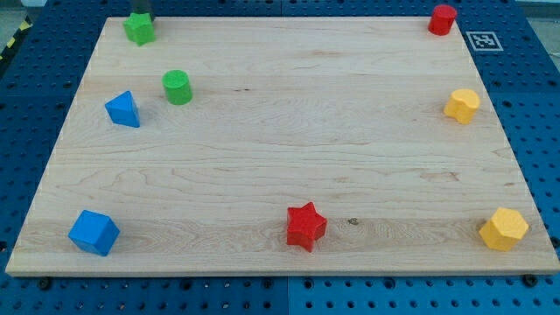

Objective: Slide the green star closer to the blue triangle

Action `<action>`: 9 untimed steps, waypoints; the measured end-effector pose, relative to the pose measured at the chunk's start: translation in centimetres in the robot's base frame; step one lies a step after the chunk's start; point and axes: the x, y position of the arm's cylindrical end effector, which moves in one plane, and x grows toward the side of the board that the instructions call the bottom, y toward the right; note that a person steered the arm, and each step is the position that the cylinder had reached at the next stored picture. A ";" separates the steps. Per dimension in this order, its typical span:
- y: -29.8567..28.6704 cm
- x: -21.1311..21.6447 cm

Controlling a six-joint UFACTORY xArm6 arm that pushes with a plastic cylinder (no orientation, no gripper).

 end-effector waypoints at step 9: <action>-0.7 11.4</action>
